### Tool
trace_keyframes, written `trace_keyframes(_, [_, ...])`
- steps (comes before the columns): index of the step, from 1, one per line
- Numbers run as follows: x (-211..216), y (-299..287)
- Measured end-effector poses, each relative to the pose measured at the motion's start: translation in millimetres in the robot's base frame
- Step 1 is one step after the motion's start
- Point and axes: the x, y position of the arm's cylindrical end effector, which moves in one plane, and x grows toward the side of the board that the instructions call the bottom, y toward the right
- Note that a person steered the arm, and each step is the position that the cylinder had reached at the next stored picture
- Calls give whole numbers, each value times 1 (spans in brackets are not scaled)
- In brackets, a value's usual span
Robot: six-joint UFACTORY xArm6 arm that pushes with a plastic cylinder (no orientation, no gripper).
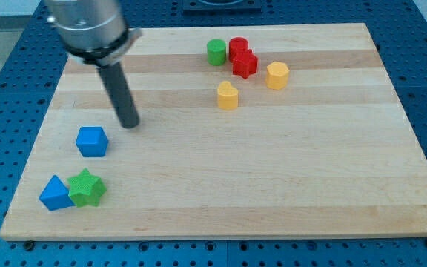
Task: Place the blue cube top of the blue triangle
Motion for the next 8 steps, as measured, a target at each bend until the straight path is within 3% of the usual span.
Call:
trace_keyframes(1, [33,4])
trace_keyframes(2, [44,-31])
trace_keyframes(3, [44,-72])
trace_keyframes(4, [44,-71])
trace_keyframes(5, [18,-27])
trace_keyframes(6, [-15,-22])
trace_keyframes(7, [-19,-46])
trace_keyframes(8, [7,-76])
